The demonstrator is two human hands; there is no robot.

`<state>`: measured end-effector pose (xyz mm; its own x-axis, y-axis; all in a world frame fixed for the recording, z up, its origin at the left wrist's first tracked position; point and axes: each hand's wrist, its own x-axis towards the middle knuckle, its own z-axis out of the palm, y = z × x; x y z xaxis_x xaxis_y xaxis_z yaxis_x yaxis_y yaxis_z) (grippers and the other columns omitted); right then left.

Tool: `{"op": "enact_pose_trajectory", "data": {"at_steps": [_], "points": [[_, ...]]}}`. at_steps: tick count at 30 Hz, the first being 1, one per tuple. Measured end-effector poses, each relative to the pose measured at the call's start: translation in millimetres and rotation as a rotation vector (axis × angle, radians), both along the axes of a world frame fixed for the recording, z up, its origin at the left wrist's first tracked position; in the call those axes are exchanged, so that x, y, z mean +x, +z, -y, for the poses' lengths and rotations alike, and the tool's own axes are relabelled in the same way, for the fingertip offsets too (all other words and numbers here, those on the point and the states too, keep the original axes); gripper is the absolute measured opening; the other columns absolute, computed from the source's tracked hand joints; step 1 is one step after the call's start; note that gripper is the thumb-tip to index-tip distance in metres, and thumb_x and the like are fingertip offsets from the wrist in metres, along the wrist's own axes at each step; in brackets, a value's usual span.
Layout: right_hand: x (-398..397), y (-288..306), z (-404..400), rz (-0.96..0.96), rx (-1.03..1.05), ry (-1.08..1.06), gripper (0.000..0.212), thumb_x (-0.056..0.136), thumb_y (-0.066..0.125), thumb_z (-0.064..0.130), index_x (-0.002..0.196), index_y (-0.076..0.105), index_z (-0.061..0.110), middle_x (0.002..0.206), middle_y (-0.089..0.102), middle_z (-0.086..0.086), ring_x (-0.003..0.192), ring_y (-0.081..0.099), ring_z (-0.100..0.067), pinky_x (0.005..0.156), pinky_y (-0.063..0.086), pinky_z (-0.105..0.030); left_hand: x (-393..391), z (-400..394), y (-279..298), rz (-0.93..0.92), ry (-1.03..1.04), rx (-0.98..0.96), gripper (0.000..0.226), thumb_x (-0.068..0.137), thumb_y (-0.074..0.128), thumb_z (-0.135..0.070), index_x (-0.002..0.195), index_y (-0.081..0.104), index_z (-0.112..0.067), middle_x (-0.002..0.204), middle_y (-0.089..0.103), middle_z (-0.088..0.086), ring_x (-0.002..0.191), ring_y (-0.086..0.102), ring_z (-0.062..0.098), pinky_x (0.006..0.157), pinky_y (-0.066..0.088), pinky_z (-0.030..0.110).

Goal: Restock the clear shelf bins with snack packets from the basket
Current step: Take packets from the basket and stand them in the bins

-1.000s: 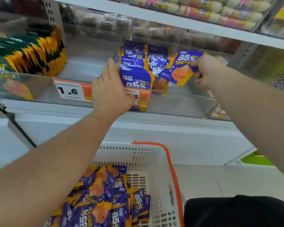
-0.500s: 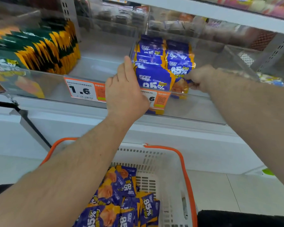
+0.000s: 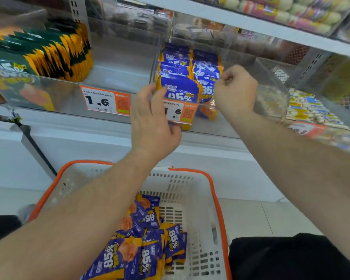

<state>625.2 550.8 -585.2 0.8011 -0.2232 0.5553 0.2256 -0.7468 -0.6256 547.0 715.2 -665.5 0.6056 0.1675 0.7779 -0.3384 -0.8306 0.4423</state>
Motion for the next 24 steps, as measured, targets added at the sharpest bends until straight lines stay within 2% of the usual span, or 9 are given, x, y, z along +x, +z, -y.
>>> {"op": "enact_pose_trajectory", "data": {"at_steps": [3, 5, 7, 9, 11, 14, 17, 20, 24], "points": [[-31, -28, -15, 0.117, 0.041, 0.137, 0.006, 0.071, 0.054, 0.017, 0.068, 0.055, 0.023, 0.062, 0.049, 0.005, 0.062, 0.048, -0.018, 0.06, 0.044, -0.031, -20, 6, -36, -0.082, -0.103, -0.041, 0.066, 0.06, 0.061, -0.014, 0.123, 0.048, -0.002, 0.128, 0.043, 0.017, 0.116, 0.044, 0.032, 0.095, 0.042, 0.042], [-52, -56, -29, 0.175, -0.01, 0.21, 0.004, 0.068, 0.055, 0.015, 0.065, 0.056, 0.015, 0.062, 0.045, 0.009, 0.061, 0.045, -0.017, 0.057, 0.036, -0.027, -34, 2, -62, -0.256, -0.141, -0.07, 0.063, 0.062, 0.061, -0.014, 0.123, 0.052, -0.001, 0.127, 0.045, 0.015, 0.115, 0.047, 0.032, 0.095, 0.041, 0.044], [-67, -93, -39, 0.157, -0.067, 0.258, 0.006, 0.066, 0.056, 0.015, 0.063, 0.058, 0.011, 0.062, 0.046, 0.008, 0.058, 0.049, -0.023, 0.056, 0.038, -0.027, -46, -6, -86, -0.452, -0.184, -0.07, 0.059, 0.067, 0.061, -0.012, 0.124, 0.054, 0.0, 0.124, 0.05, 0.016, 0.114, 0.051, 0.034, 0.095, 0.043, 0.046], [-75, -133, -45, -0.022, -0.137, 0.267, 0.007, 0.068, 0.057, 0.017, 0.065, 0.061, 0.011, 0.065, 0.054, 0.0, 0.062, 0.056, -0.029, 0.057, 0.043, -0.03, -55, -16, -105, -0.618, -0.215, -0.065, 0.053, 0.075, 0.061, -0.008, 0.127, 0.053, -0.002, 0.124, 0.053, 0.012, 0.112, 0.053, 0.03, 0.092, 0.044, 0.041], [-83, -171, -47, -0.296, -0.243, 0.291, 0.007, 0.077, 0.059, 0.015, 0.073, 0.064, 0.012, 0.078, 0.065, -0.006, 0.073, 0.06, -0.032, 0.063, 0.045, -0.033, -62, -24, -121, -0.805, -0.212, -0.098, 0.047, 0.081, 0.06, -0.008, 0.128, 0.053, -0.01, 0.121, 0.056, 0.005, 0.106, 0.056, 0.024, 0.088, 0.048, 0.037], [-97, -219, -46, -0.627, -0.305, 0.286, 0.012, 0.085, 0.056, 0.014, 0.074, 0.061, 0.017, 0.084, 0.068, -0.006, 0.08, 0.063, -0.027, 0.067, 0.049, -0.032, -68, -35, -142, -0.994, -0.193, -0.124, 0.036, 0.086, 0.057, -0.015, 0.122, 0.056, -0.019, 0.105, 0.061, -0.005, 0.092, 0.06, 0.019, 0.082, 0.053, 0.038], [-111, -266, -43, -0.997, -0.306, 0.302, 0.019, 0.086, 0.052, 0.011, 0.068, 0.057, 0.015, 0.067, 0.057, -0.006, 0.065, 0.055, -0.022, 0.06, 0.044, -0.032, -72, -40, -162, -1.093, -0.215, -0.108, 0.028, 0.089, 0.055, -0.016, 0.117, 0.057, -0.021, 0.098, 0.06, -0.007, 0.09, 0.06, 0.018, 0.079, 0.053, 0.036], [-125, -306, -41, -1.269, -0.35, 0.393, 0.025, 0.085, 0.049, 0.004, 0.062, 0.045, 0.014, 0.061, 0.041, -0.005, 0.06, 0.04, -0.021, 0.057, 0.034, -0.034, -72, -40, -180, -1.171, -0.231, -0.062, 0.023, 0.093, 0.051, -0.018, 0.114, 0.058, -0.023, 0.098, 0.062, -0.006, 0.082, 0.057, 0.014, 0.066, 0.048, 0.03], [-144, -333, -47, -1.475, -0.481, 0.519, 0.035, 0.087, 0.052, 0.011, 0.057, 0.036, 0.017, 0.055, 0.033, -0.003, 0.056, 0.032, -0.02, 0.058, 0.032, -0.034, -72, -41, -197, -1.27, -0.253, -0.066, 0.02, 0.094, 0.052, -0.02, 0.112, 0.059, -0.026, 0.101, 0.06, -0.01, 0.088, 0.058, 0.013, 0.075, 0.054, 0.035]]}}
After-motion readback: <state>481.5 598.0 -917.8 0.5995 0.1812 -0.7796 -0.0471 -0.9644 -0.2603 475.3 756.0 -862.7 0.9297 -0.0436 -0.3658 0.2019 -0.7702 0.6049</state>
